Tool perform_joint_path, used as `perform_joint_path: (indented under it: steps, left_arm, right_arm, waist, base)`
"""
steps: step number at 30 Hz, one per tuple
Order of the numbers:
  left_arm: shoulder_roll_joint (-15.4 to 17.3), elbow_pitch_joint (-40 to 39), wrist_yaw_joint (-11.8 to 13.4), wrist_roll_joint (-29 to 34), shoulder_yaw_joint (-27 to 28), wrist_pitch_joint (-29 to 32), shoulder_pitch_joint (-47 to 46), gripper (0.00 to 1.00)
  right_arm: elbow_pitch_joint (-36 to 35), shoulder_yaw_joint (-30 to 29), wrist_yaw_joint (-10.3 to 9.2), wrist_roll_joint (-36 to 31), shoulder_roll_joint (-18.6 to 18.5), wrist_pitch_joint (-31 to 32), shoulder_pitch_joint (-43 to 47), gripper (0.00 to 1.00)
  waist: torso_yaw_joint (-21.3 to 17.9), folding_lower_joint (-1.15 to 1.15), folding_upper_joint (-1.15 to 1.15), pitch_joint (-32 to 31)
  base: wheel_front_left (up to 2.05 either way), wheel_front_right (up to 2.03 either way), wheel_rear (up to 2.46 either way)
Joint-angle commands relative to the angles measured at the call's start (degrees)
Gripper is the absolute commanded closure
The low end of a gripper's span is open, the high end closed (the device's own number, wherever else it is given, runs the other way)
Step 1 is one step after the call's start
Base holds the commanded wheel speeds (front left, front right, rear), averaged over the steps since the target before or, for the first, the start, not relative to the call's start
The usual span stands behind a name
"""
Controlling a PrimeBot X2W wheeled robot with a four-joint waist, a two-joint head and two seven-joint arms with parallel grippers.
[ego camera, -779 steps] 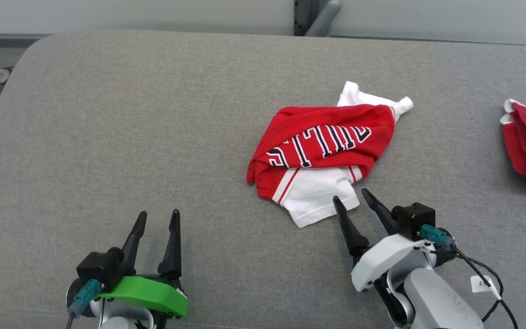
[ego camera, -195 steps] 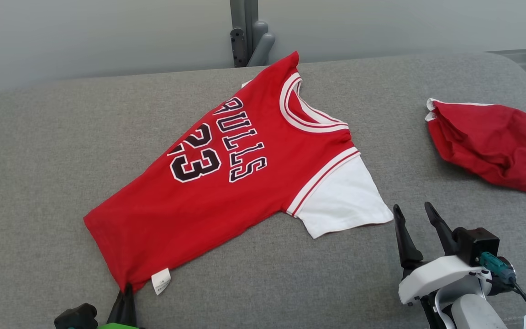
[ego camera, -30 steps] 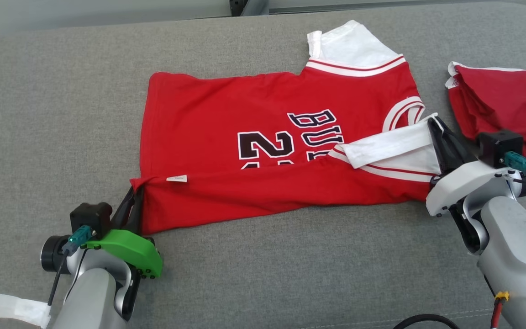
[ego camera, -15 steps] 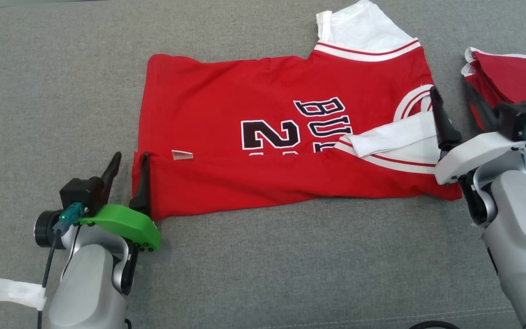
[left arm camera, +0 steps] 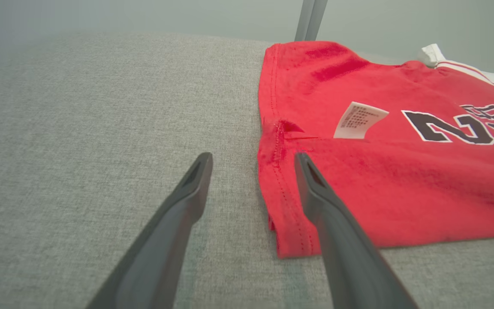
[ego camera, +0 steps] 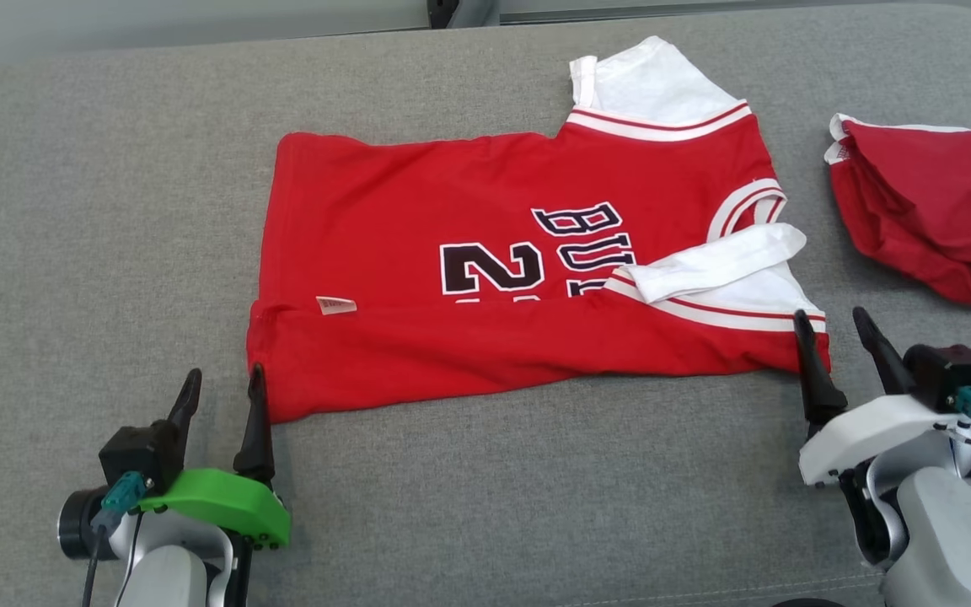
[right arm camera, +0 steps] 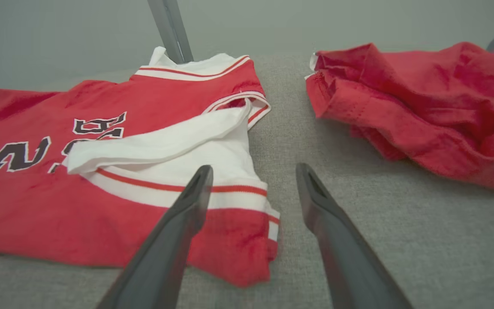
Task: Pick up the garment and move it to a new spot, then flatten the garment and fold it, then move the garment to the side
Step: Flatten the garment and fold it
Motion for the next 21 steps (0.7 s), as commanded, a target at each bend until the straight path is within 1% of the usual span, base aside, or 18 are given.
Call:
perform_joint_path:
  steps: [1, 5, 10, 14, 15, 16, 17, 18, 19, 20, 21]
  left_arm:
    - [0.0, -0.5, 0.1, -0.3, 0.1, 0.1, 1.3, 0.00]
    - [-0.1, -1.1, 0.1, -1.6, -0.9, 0.1, 2.6, 0.00]
    - [-0.1, -1.2, 0.1, -1.9, -2.1, 0.1, 2.1, 0.00]
    - [-0.1, -1.3, 0.1, -1.6, -2.6, 0.1, 1.7, 0.00]
    - [-0.1, -1.3, 0.1, -1.5, -2.8, 0.1, 1.7, 0.00]
    - [-0.1, -1.4, 0.1, -1.5, -2.9, 0.1, 1.6, 0.00]
    - [-0.1, -1.4, 0.1, -1.5, -3.0, 0.1, 1.6, 0.00]
    - [-0.1, -1.4, 0.1, -1.5, -3.2, 0.1, 1.5, 0.00]
    - [-0.1, -1.4, 0.1, -1.5, -3.2, 0.1, 1.5, 0.00]
    - [-0.1, -1.5, 0.1, -1.7, -3.4, 0.1, 1.7, 0.00]
    - [-0.1, -1.5, 0.1, -1.7, -3.4, 0.1, 1.7, 0.00]
  right_arm:
    - [1.1, -0.2, -0.09, 0.6, 0.5, -0.1, 1.4, 0.00]
    - [3.9, 0.1, -0.09, 1.6, 0.6, -0.1, 1.1, 0.00]
    - [6.6, 0.3, -0.09, 3.2, 1.0, -0.1, -0.7, 0.00]
    - [11.1, 0.6, -0.09, 5.0, 1.4, -0.1, -2.1, 0.00]
    - [12.4, 0.6, -0.09, 5.3, 1.4, -0.1, -2.7, 0.09]
    - [13.5, 0.9, -0.09, 5.4, 1.4, -0.1, -3.1, 0.39]
    - [14.3, 1.1, -0.09, 5.7, 1.4, -0.1, -3.4, 0.58]
    - [14.8, 1.2, -0.09, 6.0, 1.4, -0.1, -3.6, 0.93]
    - [14.8, 1.2, -0.09, 6.0, 1.4, -0.1, -3.6, 0.93]
    - [15.5, 1.5, -0.09, 6.5, 1.3, 0.0, -3.9, 1.00]
    - [15.5, 1.5, -0.09, 6.5, 1.3, 0.0, -3.9, 1.00]
  waist:
    - [-0.6, 0.00, 0.00, -0.6]
    - [-0.9, 0.00, 0.00, -0.7]
    - [-0.3, 0.00, 0.00, -0.4]
    - [0.3, 0.00, 0.00, -0.3]
    - [0.4, 0.00, 0.00, -0.3]
    - [0.6, 0.00, 0.00, -0.3]
    - [0.7, 0.00, 0.00, -0.2]
    - [0.8, 0.00, 0.00, -0.2]
    - [0.8, 0.00, 0.00, -0.2]
    - [1.0, 0.00, 0.00, -0.2]
    - [1.0, 0.00, 0.00, -0.2]
  base:
    - [0.00, 0.00, 0.00]
    - [0.00, 0.00, 0.00]
    - [0.00, 0.00, 0.00]
    - [0.00, 0.00, 0.00]
    - [0.00, 0.00, 0.00]
    - [0.00, 0.00, 0.00]
    - [0.00, 0.00, 0.00]
    - [0.00, 0.00, 0.00]
    - [0.00, 0.00, 0.00]
    - [0.00, 0.00, 0.00]
    - [0.00, 0.00, 0.00]
